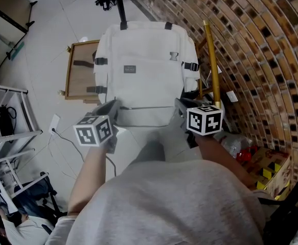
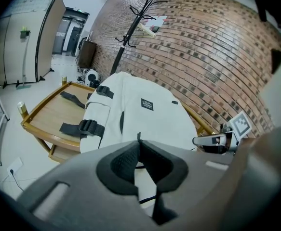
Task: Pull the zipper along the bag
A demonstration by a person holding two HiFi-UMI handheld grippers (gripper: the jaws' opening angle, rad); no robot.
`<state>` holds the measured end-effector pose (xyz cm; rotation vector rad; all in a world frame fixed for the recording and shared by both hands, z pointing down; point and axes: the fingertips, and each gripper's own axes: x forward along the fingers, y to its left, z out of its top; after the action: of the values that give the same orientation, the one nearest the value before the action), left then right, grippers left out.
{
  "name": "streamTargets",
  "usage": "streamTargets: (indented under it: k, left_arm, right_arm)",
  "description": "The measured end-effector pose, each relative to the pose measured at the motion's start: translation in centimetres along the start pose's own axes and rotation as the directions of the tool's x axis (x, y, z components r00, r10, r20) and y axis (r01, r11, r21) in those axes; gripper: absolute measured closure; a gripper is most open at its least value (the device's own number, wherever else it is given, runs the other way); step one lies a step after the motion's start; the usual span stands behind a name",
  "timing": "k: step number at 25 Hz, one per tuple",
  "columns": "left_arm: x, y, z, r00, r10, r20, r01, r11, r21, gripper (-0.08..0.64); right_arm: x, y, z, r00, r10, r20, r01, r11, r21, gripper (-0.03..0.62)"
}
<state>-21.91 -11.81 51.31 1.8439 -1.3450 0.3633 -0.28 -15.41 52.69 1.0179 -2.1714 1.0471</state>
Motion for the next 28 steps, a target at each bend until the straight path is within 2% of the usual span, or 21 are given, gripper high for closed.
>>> streamTargets:
  k: [9, 21, 28]
  left_arm:
    - [-1.3, 2.5, 0.1, 0.999, 0.047, 0.023, -0.047, 0.998, -0.033, 0.538]
    - [-1.9, 3.8, 0.3, 0.997, 0.074, 0.038, -0.072, 0.996, -0.054, 0.538]
    - [-2.1, 4.7, 0.2, 0.995, 0.086, 0.048, -0.081, 0.993, -0.09, 0.537]
  right_arm:
    - [0.0, -0.2, 0.1, 1.0, -0.015, 0.0, 0.015, 1.0, 0.008, 0.578]
    - [0.2, -0.3, 0.2, 1.0, -0.025, 0.006, 0.025, 1.0, 0.003, 0.578]
    - [0.3, -0.8, 0.2, 0.997, -0.07, 0.013, 0.07, 0.998, 0.001, 0.578]
